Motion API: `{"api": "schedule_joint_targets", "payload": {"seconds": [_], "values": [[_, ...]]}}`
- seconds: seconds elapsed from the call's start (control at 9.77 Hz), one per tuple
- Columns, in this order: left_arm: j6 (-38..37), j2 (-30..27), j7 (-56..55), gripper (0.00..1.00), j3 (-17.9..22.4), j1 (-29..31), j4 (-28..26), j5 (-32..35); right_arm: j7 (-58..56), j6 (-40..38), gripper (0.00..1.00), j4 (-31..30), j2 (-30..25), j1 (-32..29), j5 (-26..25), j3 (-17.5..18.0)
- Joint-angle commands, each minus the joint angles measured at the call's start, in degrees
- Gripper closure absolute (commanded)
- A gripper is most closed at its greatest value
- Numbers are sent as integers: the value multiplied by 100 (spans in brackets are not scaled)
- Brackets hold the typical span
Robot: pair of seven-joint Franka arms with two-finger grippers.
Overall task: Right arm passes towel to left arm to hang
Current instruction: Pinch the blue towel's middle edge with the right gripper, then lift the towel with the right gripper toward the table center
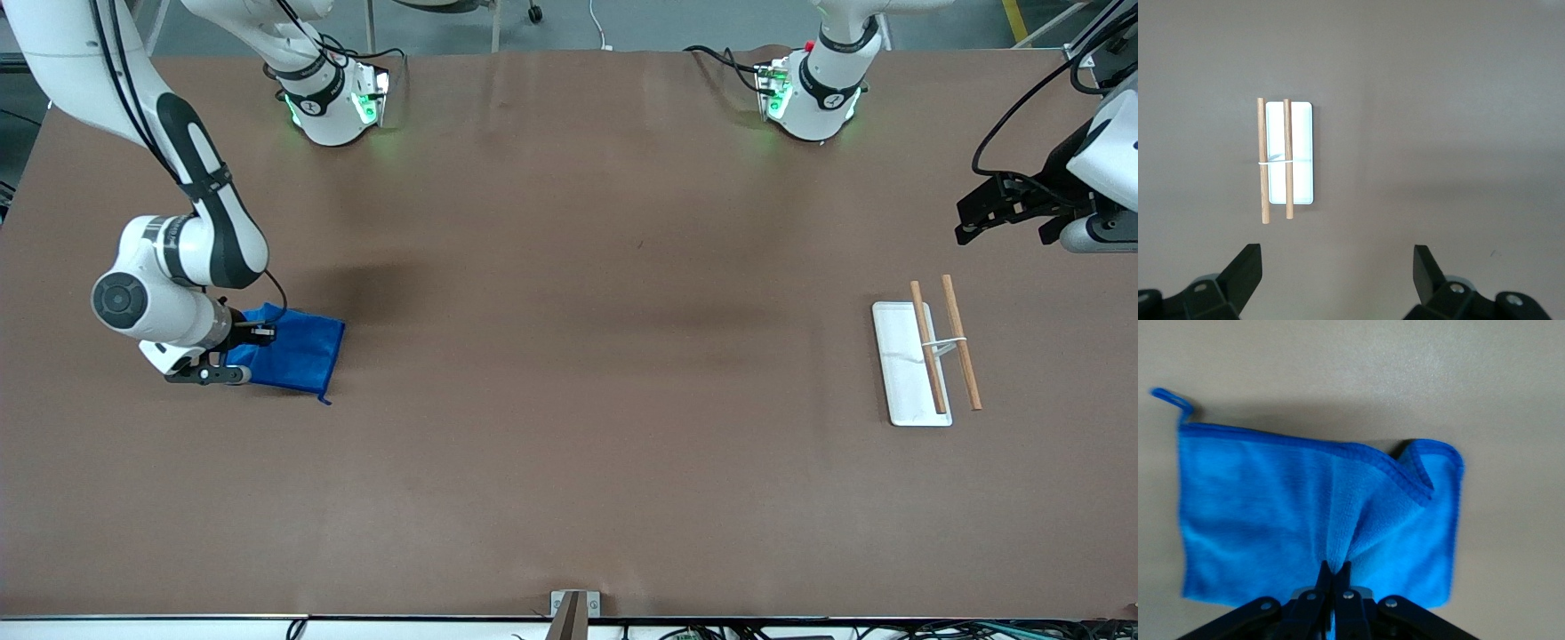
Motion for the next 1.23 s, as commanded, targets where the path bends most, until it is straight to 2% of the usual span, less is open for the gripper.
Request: {"api": "schedule_joint_targets", "payload": {"seconds": [0.0, 0.1, 0.31, 0.51, 0.82, 1.02, 1.13], "values": [[50, 62, 26, 0, -21, 4, -141, 24, 384, -1017, 97, 434, -352, 68, 22, 257], [50, 62, 26, 0, -21, 4, -141, 24, 403, -1422, 97, 593, -536, 59, 161, 380], [50, 62, 69, 0, -30, -5, -115, 15, 351, -1829, 99, 638, -826, 76, 1159, 530], [41, 62, 140, 0, -30, -13, -71, 32, 316, -1848, 100, 656, -968, 68, 1925, 880], [-30, 71, 26, 0, -30, -22, 26, -396, 289, -1726, 100, 656, -1048, 103, 4102, 1512], [-99, 115, 88, 0, -30, -13, 18, -539, 298, -1227, 100, 656, -1039, 138, 5333, 2083], [-422, 106, 157, 4, -38, -22, 17, -486, 298, -815, 100, 656, -1030, 173, 5966, 2469]]}}
